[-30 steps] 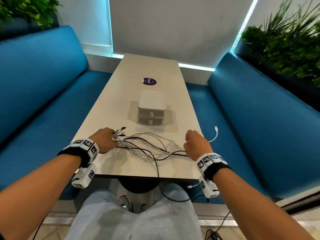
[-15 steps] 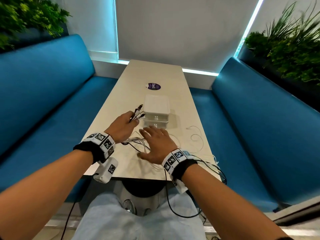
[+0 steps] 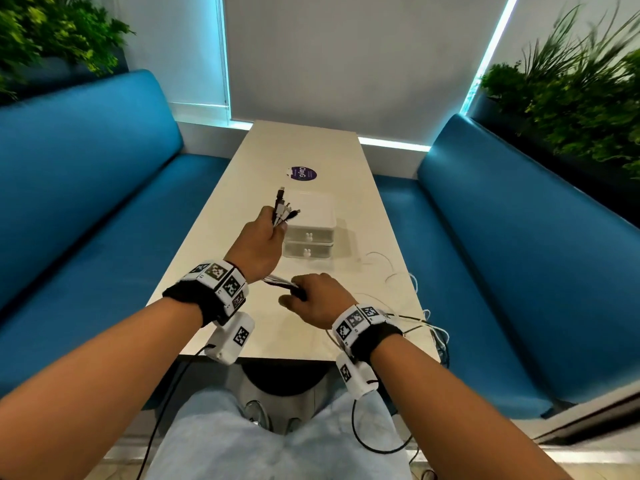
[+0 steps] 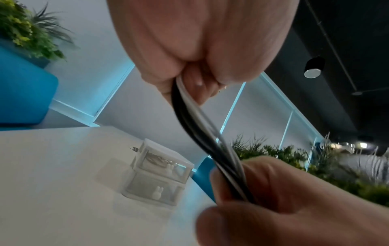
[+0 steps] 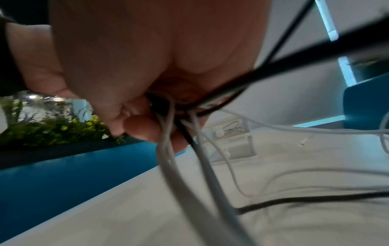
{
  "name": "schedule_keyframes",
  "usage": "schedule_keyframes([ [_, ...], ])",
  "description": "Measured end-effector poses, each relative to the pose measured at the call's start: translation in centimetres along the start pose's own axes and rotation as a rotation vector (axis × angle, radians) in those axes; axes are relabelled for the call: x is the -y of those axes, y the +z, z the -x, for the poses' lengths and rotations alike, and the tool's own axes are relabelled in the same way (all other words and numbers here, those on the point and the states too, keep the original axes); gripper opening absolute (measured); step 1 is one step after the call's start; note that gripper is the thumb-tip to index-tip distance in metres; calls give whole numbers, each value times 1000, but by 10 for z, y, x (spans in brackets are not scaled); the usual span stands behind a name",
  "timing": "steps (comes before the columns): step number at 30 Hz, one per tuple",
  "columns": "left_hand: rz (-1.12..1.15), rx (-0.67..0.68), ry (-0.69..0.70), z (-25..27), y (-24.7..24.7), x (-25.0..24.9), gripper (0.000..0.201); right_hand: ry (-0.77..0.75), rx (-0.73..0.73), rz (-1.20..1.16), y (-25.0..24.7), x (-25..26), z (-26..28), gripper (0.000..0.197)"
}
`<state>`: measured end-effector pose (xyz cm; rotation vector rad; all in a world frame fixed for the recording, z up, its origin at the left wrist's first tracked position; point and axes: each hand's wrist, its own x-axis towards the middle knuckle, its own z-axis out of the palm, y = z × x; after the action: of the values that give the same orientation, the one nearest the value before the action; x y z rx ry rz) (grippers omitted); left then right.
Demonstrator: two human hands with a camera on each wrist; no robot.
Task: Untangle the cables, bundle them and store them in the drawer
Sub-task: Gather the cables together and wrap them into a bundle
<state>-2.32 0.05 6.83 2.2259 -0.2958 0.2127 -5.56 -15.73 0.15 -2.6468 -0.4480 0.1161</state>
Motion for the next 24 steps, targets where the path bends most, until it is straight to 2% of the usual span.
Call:
schedule_keyframes([
  [3, -158, -58, 48, -9, -10, 1, 19, 176, 77, -33, -11, -24, 9, 44],
  [6, -342, -144, 35, -24, -27, 9, 24, 291, 70, 65, -22, -60, 20, 51],
  [9, -490, -139, -2, -32, -39, 20, 22, 402, -28, 300, -35, -107, 43, 48],
  [11, -561, -133, -34, -34, -47, 33, 20, 494, -95, 402, -42, -139, 66, 40],
  [14, -616, -142, -62, -30, -58, 49, 15, 649, -159, 372, -45, -176, 101, 26],
  [20, -646, -218, -5, -35, -70, 47, 10, 870, -237, 336, -37, -207, 137, 28],
  [24, -647, -296, -9, -41, -89, 39, 22, 965, -210, 331, -36, -216, 154, 15],
])
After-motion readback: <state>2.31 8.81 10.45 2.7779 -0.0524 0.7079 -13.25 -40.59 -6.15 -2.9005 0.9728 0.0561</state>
